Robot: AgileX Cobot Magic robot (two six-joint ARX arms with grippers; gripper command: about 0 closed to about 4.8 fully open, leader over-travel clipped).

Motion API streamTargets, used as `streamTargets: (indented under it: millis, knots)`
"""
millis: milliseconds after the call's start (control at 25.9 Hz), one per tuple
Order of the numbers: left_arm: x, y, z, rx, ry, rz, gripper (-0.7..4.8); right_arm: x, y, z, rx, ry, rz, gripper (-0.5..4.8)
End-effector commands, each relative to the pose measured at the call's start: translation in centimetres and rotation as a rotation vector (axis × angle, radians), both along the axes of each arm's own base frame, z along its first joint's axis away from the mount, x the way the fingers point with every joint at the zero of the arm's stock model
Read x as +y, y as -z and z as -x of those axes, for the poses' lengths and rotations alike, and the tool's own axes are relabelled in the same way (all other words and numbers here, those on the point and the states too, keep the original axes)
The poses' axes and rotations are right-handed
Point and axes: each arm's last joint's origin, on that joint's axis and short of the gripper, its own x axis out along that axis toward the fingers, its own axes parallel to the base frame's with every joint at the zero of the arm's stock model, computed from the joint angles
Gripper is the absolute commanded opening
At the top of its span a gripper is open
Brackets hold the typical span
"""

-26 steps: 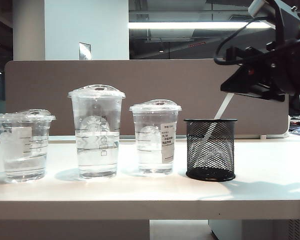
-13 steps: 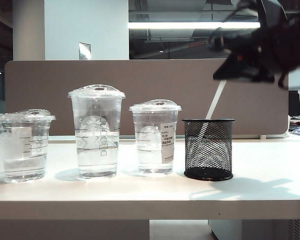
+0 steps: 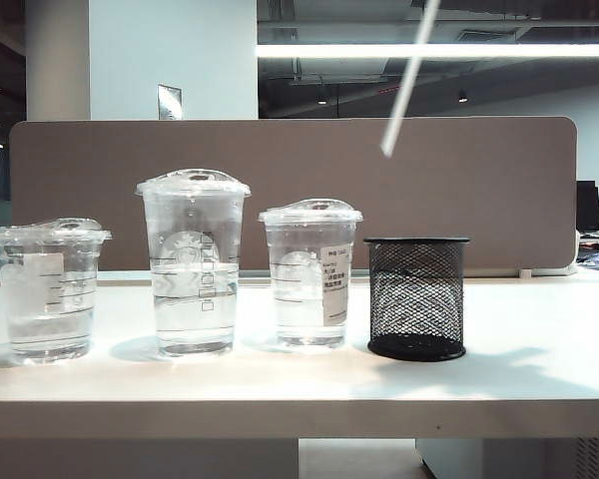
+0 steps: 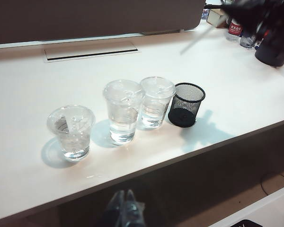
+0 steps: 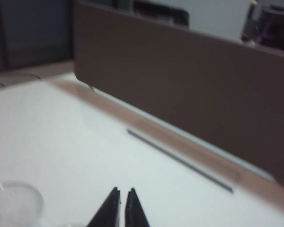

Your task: Pick up the straw and insert it into the small coffee cup.

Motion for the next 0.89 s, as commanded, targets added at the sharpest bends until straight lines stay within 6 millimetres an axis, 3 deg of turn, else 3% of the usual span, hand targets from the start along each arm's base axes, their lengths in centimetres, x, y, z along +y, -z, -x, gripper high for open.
streamTargets:
  millis: [39,155,232,579,888]
  knots:
    - [0.0,0.0,0.0,0.0,0.002,-0.001,-0.05,0.9,-2.7,-0.2,-0.062,-0.118,-0.03,0.3]
    - [0.0,0.0,0.0,0.0,0.002,-0.001,-0.05,2.9,-3.8,-0.8,-0.067,-0.213,-0.04,0.31]
    - [0.0,0.0,0.0,0.0,0.004,0.0,-0.05,6.9,-3.9,-1.8,-0.045,-0.314,-0.036,0.31]
    - [0.0,0.0,0.0,0.0,0.005,0.0,-0.05,15.6,-1.3,-2.6,0.023,-0.492,0.003,0.31]
    - [0.0,0.0,0.0,0.0,0.005,0.0,-0.05,18.6,1.8,-2.5,0.095,-0.544,0.053,0.31]
